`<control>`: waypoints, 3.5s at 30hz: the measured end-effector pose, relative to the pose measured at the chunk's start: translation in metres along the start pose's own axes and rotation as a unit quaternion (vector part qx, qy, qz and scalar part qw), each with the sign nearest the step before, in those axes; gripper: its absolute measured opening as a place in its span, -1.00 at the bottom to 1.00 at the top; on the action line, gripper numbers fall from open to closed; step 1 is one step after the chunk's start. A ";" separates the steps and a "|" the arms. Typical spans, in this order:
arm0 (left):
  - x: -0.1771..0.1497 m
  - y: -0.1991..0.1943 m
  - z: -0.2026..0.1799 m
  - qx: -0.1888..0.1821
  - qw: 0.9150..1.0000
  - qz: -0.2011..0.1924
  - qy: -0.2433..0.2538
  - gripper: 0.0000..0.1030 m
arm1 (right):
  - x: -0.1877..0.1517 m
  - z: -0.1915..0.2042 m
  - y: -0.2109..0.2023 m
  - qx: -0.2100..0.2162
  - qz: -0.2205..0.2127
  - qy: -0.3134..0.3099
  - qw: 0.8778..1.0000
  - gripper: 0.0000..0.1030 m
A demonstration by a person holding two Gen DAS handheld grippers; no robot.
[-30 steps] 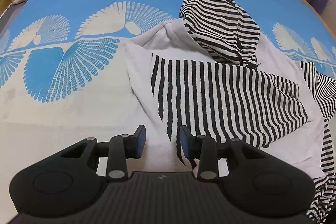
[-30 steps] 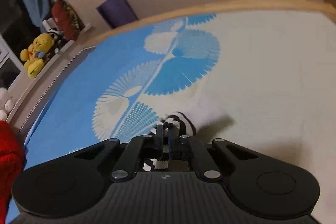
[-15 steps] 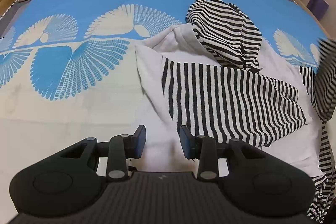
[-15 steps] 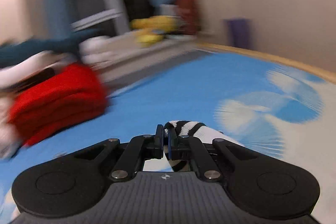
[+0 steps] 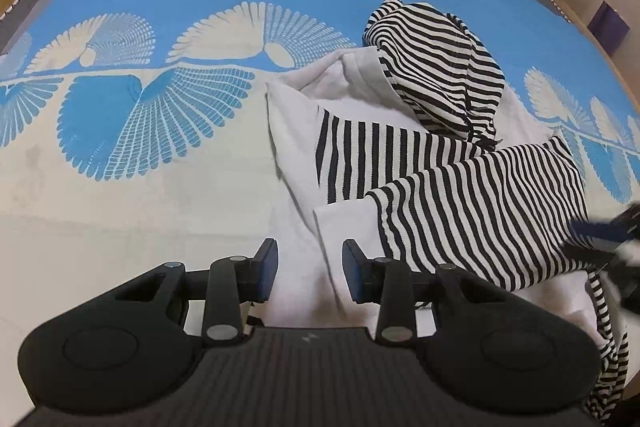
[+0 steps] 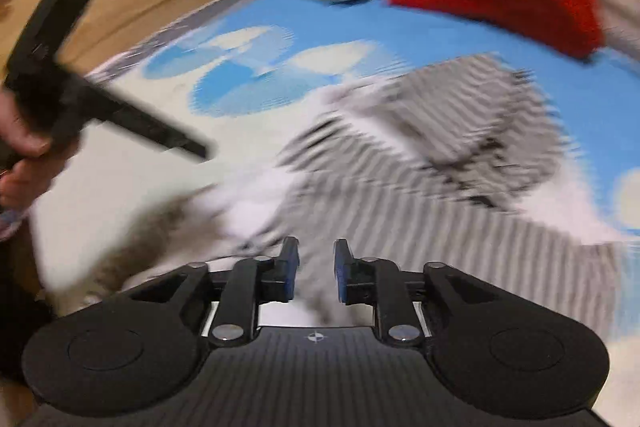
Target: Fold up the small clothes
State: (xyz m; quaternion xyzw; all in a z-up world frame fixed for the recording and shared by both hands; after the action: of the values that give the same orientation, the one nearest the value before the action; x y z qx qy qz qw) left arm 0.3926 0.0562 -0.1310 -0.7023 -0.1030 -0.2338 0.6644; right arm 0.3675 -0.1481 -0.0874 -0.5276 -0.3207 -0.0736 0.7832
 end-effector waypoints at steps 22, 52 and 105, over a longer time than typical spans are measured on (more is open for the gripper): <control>-0.005 0.073 -0.019 -0.021 0.998 0.060 -0.002 -0.92 | -0.091 -0.214 -0.014 -0.175 0.108 0.255 0.945 -0.20; 0.000 0.059 -0.034 0.004 0.997 0.050 0.058 -0.27 | -0.053 -0.164 0.009 -0.179 0.049 0.179 0.966 -0.20; 0.336 0.203 -0.093 0.081 0.994 -0.072 -0.029 0.34 | -0.002 -0.216 -0.056 -0.140 -0.082 0.332 0.929 -0.78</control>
State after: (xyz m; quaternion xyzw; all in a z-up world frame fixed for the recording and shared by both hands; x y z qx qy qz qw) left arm 0.7596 -0.1106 -0.1537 -0.6432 -0.1909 -0.2514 0.6976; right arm 0.4327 -0.3610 -0.0962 -0.5492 -0.0706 -0.3530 0.7542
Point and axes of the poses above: each gripper's, at about its wrist camera, not at the fingertips, and y roughly the way its jaws point, z to its left, x to its top, the point moved 10 cm from there along y, roughly the way its jaws point, and after that the axes turned 11 degrees about y, right-handed, at the moved point
